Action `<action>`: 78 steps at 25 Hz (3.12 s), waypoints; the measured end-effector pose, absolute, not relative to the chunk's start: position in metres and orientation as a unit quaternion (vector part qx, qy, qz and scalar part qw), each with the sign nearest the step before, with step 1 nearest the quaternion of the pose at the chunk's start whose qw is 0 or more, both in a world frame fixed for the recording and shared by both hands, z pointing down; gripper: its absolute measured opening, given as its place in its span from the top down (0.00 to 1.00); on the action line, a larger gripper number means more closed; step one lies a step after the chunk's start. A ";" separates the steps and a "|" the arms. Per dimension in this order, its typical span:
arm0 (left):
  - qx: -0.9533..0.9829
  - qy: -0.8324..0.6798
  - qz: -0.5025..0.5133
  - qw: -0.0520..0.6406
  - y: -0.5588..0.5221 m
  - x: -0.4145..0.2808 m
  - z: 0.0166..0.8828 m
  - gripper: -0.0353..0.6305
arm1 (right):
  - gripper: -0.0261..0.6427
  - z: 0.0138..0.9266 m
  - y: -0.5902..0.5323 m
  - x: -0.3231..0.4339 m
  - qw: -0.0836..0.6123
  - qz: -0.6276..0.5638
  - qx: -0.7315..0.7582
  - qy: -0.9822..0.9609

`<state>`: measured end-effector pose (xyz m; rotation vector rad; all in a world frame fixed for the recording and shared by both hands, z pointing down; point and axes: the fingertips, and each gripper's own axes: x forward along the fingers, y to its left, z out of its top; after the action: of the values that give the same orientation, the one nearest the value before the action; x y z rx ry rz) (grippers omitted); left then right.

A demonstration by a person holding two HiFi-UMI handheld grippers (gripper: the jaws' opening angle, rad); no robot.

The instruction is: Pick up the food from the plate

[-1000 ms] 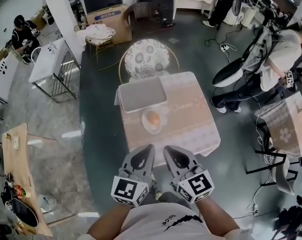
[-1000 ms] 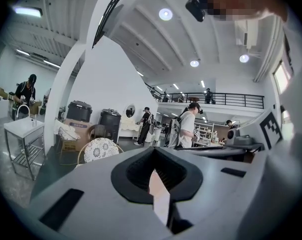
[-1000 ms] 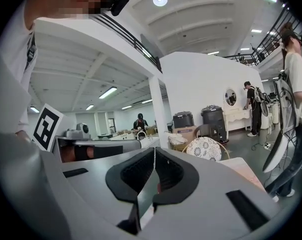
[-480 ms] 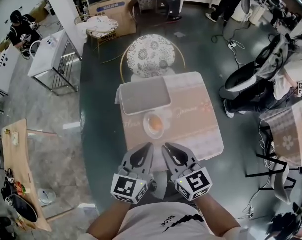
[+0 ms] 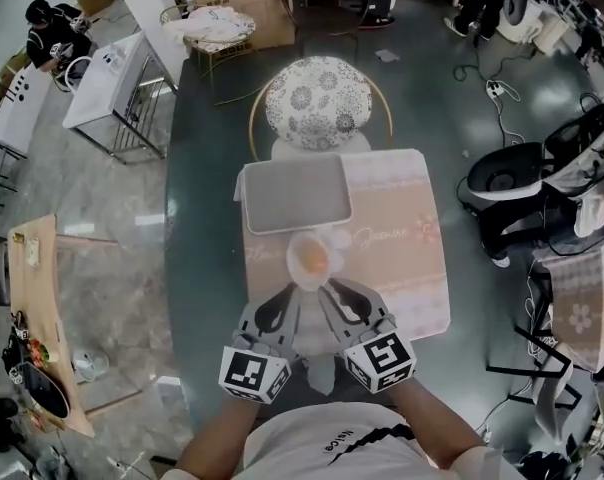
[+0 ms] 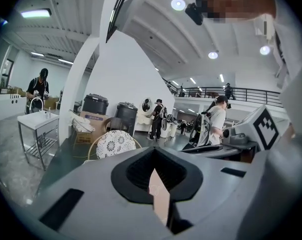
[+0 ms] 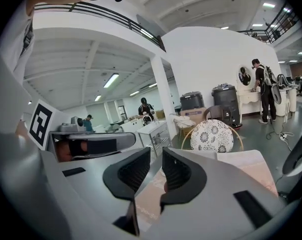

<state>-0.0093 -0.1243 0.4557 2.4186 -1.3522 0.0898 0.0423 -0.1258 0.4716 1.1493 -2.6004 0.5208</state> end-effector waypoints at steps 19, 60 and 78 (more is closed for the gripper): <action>0.840 -0.493 0.057 0.219 -0.165 -0.018 0.575 0.94 | 0.60 0.643 -0.166 0.041 0.223 0.231 0.389 -0.864; 0.834 -0.487 0.065 0.251 -0.171 -0.029 0.644 0.94 | 0.48 0.752 -0.193 0.030 0.369 0.184 0.373 -0.831; 0.843 -0.485 0.064 0.222 -0.155 -0.016 0.537 0.94 | 0.48 0.596 -0.177 0.032 0.252 0.179 0.387 -0.869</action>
<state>-0.0160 -0.1552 0.5366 2.3305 -1.3412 0.1773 0.0322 -0.1765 0.5957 1.0516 -2.3626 0.4869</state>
